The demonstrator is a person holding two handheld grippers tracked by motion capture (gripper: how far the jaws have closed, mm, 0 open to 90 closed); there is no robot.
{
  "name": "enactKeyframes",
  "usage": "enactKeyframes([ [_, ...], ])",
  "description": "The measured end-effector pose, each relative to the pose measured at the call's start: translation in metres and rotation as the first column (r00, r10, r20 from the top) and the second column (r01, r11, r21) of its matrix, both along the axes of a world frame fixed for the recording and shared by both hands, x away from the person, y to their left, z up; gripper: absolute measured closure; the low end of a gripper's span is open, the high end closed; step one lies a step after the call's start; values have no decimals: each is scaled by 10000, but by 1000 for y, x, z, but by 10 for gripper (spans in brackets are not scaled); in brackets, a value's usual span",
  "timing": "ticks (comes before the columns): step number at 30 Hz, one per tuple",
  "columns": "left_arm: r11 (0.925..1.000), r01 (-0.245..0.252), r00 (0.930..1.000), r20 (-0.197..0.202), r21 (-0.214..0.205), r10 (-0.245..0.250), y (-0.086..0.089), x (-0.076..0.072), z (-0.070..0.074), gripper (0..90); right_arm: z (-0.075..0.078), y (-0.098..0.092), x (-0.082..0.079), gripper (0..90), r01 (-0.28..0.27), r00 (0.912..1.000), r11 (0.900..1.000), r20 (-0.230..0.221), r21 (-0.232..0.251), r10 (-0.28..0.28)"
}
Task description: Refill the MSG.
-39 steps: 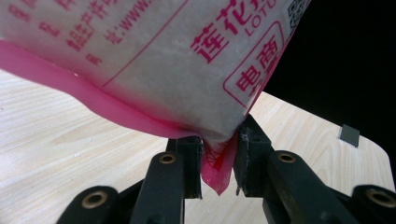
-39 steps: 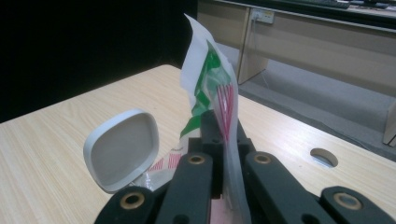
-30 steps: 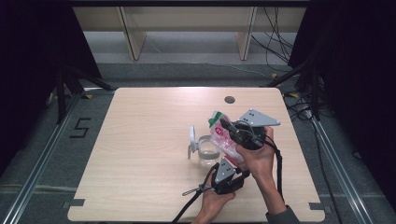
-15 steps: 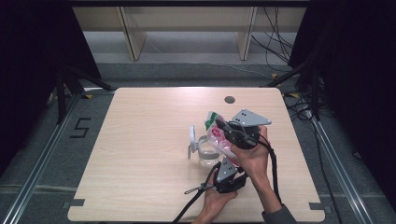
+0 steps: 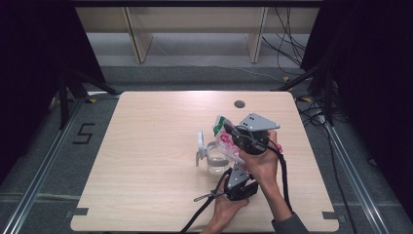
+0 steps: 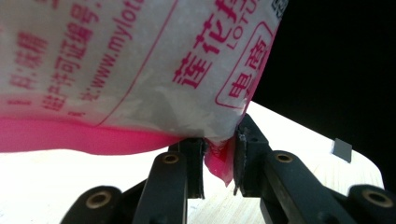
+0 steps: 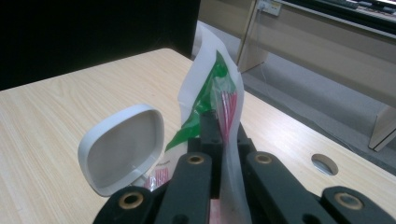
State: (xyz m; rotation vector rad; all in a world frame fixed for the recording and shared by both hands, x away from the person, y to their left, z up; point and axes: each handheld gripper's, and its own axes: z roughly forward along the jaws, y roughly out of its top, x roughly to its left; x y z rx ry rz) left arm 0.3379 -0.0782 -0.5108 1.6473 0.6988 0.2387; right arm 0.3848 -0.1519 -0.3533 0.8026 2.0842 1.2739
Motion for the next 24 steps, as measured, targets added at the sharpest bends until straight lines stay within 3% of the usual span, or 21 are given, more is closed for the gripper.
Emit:
enactKeyframes([
  [1, 10000, -1, 10000, -11, 14, 1, 0, 0, 0, 757, 0, 1, -1, 900, 6, 9997, 9999, -262, 113, -3],
  [6, 9999, 3, 10000, -11, -101, -3, -1, 1, -1, 757, 0, 0, 1, 900, -77, 9999, 9999, -133, -81, 76],
  [8, 10000, -44, 10000, -24, -53, 44, -1, 1, 0, 757, 0, 2, 0, 900, 3, 9993, 10000, -382, -15, -3],
  [11, 9999, 2, 10000, 9, -166, -2, -2, 2, 0, 758, 0, 3, 2, 900, -9, 10000, 9999, -43, -112, 9],
  [19, 9998, -24, 10000, -27, -183, 23, -2, 3, 0, 759, 0, 5, 2, 900, -1, 9995, 9999, -309, -117, -3],
  [24, 9999, -67, 10000, -7, -160, 66, -2, 3, 0, 759, 0, 5, 3, 900, 16, 10000, 10000, -97, -27, -16],
])
